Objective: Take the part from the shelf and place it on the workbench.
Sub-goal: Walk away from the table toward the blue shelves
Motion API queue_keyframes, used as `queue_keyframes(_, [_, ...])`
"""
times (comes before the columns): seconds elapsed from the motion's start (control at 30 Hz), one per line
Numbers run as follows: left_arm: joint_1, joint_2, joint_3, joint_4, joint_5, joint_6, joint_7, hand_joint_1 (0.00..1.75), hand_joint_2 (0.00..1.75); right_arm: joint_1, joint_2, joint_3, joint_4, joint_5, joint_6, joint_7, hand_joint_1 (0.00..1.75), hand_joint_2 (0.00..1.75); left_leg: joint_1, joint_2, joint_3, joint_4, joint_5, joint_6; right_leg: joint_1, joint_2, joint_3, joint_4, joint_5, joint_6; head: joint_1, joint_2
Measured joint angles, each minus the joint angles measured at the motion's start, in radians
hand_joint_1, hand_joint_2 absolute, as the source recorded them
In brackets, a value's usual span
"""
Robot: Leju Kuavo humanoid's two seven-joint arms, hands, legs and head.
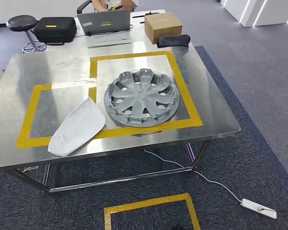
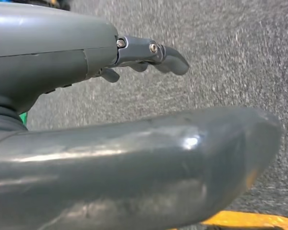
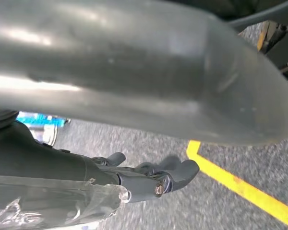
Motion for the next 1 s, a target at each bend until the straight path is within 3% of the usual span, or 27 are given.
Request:
queue_keyframes(0.1, [-0.002, -0.004, -0.007, 0.003, 0.021, 0.036, 0.000, 0.00, 0.00, 0.001, 0.000, -0.009, 0.000, -0.014, 0.006, -0.026, 0.00, 0.00, 0.002, -0.001, -0.050, 0.164, -0.153, -0.011, -0.002, -0.003, -0.042, 0.000, 0.039, -0.014, -0.006, 0.000])
queue_keyframes(0.13, [-0.004, -0.004, -0.008, 0.003, 0.024, 0.041, -0.003, 0.00, 0.00, 0.003, 0.000, -0.011, 0.000, -0.016, 0.006, -0.032, 0.00, 0.00, 0.002, -0.001, -0.062, 0.224, -0.183, -0.013, -0.001, -0.003, -0.058, 0.002, 0.052, -0.013, -0.007, 0.000])
queue_keyframes(0.17, [-0.004, -0.005, -0.010, 0.003, 0.025, 0.043, -0.005, 0.00, 0.00, 0.004, 0.000, -0.014, 0.000, -0.016, 0.006, -0.036, 0.00, 0.00, 0.002, -0.001, -0.061, 0.262, -0.187, -0.014, -0.001, -0.004, -0.074, 0.003, 0.063, -0.012, -0.006, 0.000])
queue_keyframes(0.2, [-0.005, -0.005, -0.010, 0.003, 0.025, 0.044, -0.007, 0.00, 0.00, 0.005, 0.000, -0.016, 0.000, -0.017, 0.006, -0.038, 0.00, 0.00, 0.002, -0.001, -0.045, 0.267, -0.170, -0.014, -0.001, -0.004, -0.090, 0.005, 0.074, -0.010, -0.006, 0.000])
queue_keyframes(0.27, [-0.006, -0.005, -0.011, 0.004, 0.025, 0.044, -0.009, 0.00, 0.00, 0.006, 0.000, -0.019, 0.000, -0.017, 0.006, -0.039, 0.00, 0.00, 0.003, -0.001, 0.039, 0.179, -0.118, -0.012, -0.002, -0.003, -0.119, 0.012, 0.094, -0.003, -0.007, 0.000])
queue_keyframes(0.33, [-0.011, -0.006, -0.015, 0.004, 0.016, 0.044, -0.012, 0.00, 0.00, 0.006, 0.000, -0.021, -0.001, -0.017, 0.006, -0.041, 0.00, 0.00, 0.002, -0.002, 0.144, 0.031, -0.112, -0.005, 0.001, -0.003, -0.141, 0.022, 0.110, 0.006, -0.006, 0.000])
queue_keyframes(0.37, [-0.013, -0.006, -0.020, 0.004, 0.006, 0.042, -0.014, 0.00, 0.00, 0.006, -0.001, -0.021, -0.001, -0.017, 0.006, -0.044, 0.00, 0.00, 0.001, -0.003, 0.175, -0.018, -0.121, 0.000, 0.003, -0.004, -0.148, 0.025, 0.119, 0.011, -0.005, 0.000])
queue_keyframes(0.4, [-0.014, -0.006, -0.026, 0.004, -0.004, 0.040, -0.015, 0.00, 0.00, 0.007, -0.001, -0.021, -0.001, -0.017, 0.006, -0.048, 0.00, 0.00, -0.001, -0.003, 0.186, -0.044, -0.127, 0.008, 0.004, -0.004, -0.153, 0.025, 0.129, 0.016, -0.005, 0.000])
queue_keyframes(0.47, [-0.011, -0.006, -0.036, 0.006, -0.011, 0.028, -0.020, 0.00, 0.00, 0.010, -0.002, -0.021, -0.001, -0.019, 0.008, -0.066, 0.00, 0.00, -0.003, 0.000, 0.171, -0.046, -0.116, 0.026, 0.001, -0.004, -0.161, 0.024, 0.141, 0.026, -0.006, 0.000])
queue_keyframes(0.5, [-0.009, -0.006, -0.039, 0.007, -0.004, 0.019, -0.024, 0.00, 0.00, 0.013, -0.003, -0.022, -0.001, -0.021, 0.009, -0.080, 0.00, 0.00, -0.003, 0.002, 0.161, -0.045, -0.106, 0.036, -0.001, -0.003, -0.169, 0.036, 0.123, 0.031, -0.005, 0.000])
queue_keyframes(0.53, [-0.008, -0.006, -0.038, 0.008, 0.008, 0.010, -0.030, 0.00, 0.00, 0.016, -0.004, -0.023, -0.001, -0.025, 0.009, -0.094, 0.00, 0.00, -0.002, 0.004, 0.149, -0.046, -0.095, 0.044, -0.001, -0.003, -0.181, 0.068, 0.086, 0.036, -0.004, 0.000])
queue_keyframes(0.6, [-0.007, -0.005, -0.037, 0.009, 0.022, -0.004, -0.038, 0.00, 0.00, 0.019, -0.005, -0.027, -0.001, -0.030, 0.010, -0.113, 0.00, 0.00, -0.003, 0.005, 0.123, -0.045, -0.072, 0.053, -0.002, -0.003, -0.213, 0.188, -0.020, 0.043, 0.001, 0.000])
queue_keyframes(0.63, [-0.007, -0.005, -0.037, 0.009, 0.019, -0.008, -0.040, 0.00, 0.00, 0.019, -0.005, -0.029, -0.001, -0.030, 0.008, -0.114, 0.00, 0.00, -0.004, 0.005, 0.108, -0.044, -0.060, 0.054, -0.002, -0.003, -0.225, 0.254, -0.056, 0.045, 0.002, 0.000])
queue_keyframes(0.67, [-0.006, -0.005, -0.037, 0.009, 0.014, -0.012, -0.040, 0.00, 0.00, 0.019, -0.005, -0.030, -0.001, -0.027, 0.007, -0.108, 0.00, 0.00, -0.006, 0.005, 0.092, -0.043, -0.048, 0.054, -0.002, -0.003, -0.224, 0.300, -0.068, 0.045, 0.003, 0.000])
queue_keyframes(0.7, [-0.005, -0.005, -0.038, 0.009, 0.009, -0.015, -0.040, 0.00, 0.00, 0.018, -0.005, -0.030, -0.001, -0.022, 0.005, -0.097, 0.00, 0.00, -0.007, 0.006, 0.076, -0.042, -0.036, 0.053, -0.001, -0.003, -0.209, 0.314, -0.058, 0.044, 0.003, 0.000])
queue_keyframes(0.73, [-0.004, -0.006, -0.038, 0.010, 0.007, -0.018, -0.039, 0.00, 0.00, 0.016, -0.005, -0.030, -0.001, -0.018, 0.005, -0.083, 0.00, 0.00, -0.008, 0.006, 0.061, -0.040, -0.025, 0.052, -0.001, -0.003, -0.174, 0.290, -0.031, 0.041, 0.003, 0.000])
queue_keyframes(0.77, [-0.005, -0.007, -0.038, 0.010, 0.007, -0.020, -0.036, 0.00, 0.00, 0.015, -0.005, -0.030, -0.001, -0.015, 0.005, -0.070, 0.00, 0.00, -0.008, 0.006, 0.047, -0.037, -0.015, 0.049, 0.000, -0.003, -0.123, 0.233, -0.005, 0.037, 0.003, 0.000])
queue_keyframes(0.8, [-0.005, -0.008, -0.039, 0.010, 0.005, -0.021, -0.032, 0.00, 0.00, 0.012, -0.005, -0.030, -0.001, -0.014, 0.005, -0.058, 0.00, 0.00, -0.009, 0.005, 0.036, -0.034, -0.006, 0.046, 0.001, -0.003, -0.064, 0.155, 0.003, 0.033, 0.003, 0.000])
queue_keyframes(0.83, [-0.004, -0.008, -0.040, 0.011, 0.001, -0.022, -0.029, 0.00, 0.00, 0.009, -0.005, -0.030, -0.001, -0.014, 0.005, -0.049, 0.00, 0.00, -0.010, 0.005, 0.026, -0.032, 0.004, 0.042, 0.002, -0.003, -0.010, 0.077, -0.001, 0.030, 0.003, 0.000])
queue_keyframes(0.87, [-0.004, -0.008, -0.041, 0.011, -0.004, -0.021, -0.026, 0.00, 0.00, 0.007, -0.005, -0.030, -0.001, -0.014, 0.005, -0.042, 0.00, 0.00, -0.011, 0.005, 0.021, -0.032, 0.014, 0.037, 0.003, -0.002, 0.023, 0.021, -0.010, 0.028, 0.003, 0.000])
queue_keyframes(0.9, [-0.004, -0.008, -0.043, 0.011, -0.008, -0.020, -0.025, 0.00, 0.00, 0.006, -0.005, -0.030, -0.001, -0.014, 0.005, -0.037, 0.00, 0.00, -0.011, 0.006, 0.017, -0.032, 0.024, 0.032, 0.005, -0.001, 0.037, -0.010, -0.019, 0.025, 0.003, 0.000])
queue_keyframes(0.97, [-0.003, -0.007, -0.047, 0.011, -0.013, -0.017, -0.027, 0.00, 0.00, 0.007, -0.005, -0.030, -0.001, -0.015, 0.005, -0.030, 0.00, 0.00, -0.010, 0.005, 0.009, -0.033, 0.037, 0.021, 0.005, -0.002, 0.021, -0.014, -0.007, 0.013, 0.003, 0.000])
queue_keyframes(1.0, [-0.001, -0.008, -0.048, 0.011, -0.014, -0.015, -0.028, 0.00, 0.00, 0.007, -0.005, -0.030, -0.001, -0.016, 0.005, -0.028, 0.00, 0.00, -0.009, 0.004, 0.002, -0.023, 0.022, 0.015, 0.003, -0.003, 0.011, -0.014, 0.002, 0.005, 0.002, 0.000])
